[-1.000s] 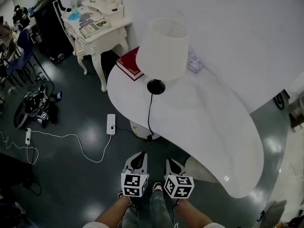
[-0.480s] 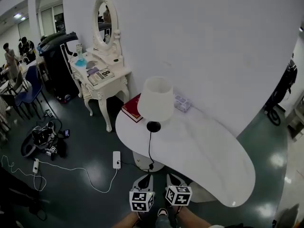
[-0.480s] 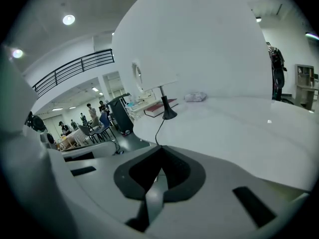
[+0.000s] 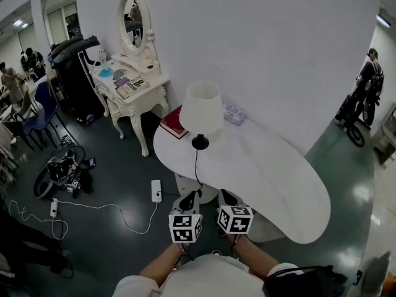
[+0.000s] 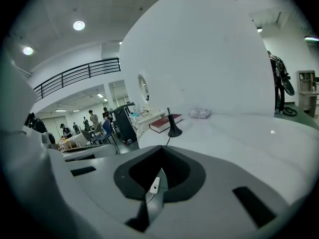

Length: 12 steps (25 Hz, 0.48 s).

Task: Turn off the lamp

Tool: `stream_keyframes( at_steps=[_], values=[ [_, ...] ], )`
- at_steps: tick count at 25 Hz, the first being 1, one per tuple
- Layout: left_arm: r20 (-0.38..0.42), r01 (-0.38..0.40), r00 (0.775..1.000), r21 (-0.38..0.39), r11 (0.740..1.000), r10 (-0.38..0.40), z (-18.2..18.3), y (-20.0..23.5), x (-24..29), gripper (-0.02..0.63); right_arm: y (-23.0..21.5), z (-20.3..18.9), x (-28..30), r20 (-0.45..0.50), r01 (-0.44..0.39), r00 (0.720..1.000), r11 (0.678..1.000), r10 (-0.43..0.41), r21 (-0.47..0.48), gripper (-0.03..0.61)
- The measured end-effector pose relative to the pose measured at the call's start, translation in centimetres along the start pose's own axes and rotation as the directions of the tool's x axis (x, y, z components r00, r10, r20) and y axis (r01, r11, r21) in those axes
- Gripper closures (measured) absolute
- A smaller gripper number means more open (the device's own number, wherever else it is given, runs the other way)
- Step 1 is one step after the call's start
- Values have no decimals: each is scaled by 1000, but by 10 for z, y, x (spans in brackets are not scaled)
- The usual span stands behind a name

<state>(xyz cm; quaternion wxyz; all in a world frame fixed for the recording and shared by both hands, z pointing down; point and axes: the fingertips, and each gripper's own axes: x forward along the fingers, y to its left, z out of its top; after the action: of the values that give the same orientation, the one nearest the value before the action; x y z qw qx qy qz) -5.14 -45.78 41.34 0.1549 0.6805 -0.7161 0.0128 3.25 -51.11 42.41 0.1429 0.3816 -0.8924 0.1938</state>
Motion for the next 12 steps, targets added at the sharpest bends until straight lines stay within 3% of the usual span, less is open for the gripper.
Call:
stream_keyframes(
  at_steps=[12],
  values=[
    [1,-21,1000,-45,999,22,-8,-5,2,603,-3,-8,4,-12,-15,1000,1000,15,-17,580]
  ],
)
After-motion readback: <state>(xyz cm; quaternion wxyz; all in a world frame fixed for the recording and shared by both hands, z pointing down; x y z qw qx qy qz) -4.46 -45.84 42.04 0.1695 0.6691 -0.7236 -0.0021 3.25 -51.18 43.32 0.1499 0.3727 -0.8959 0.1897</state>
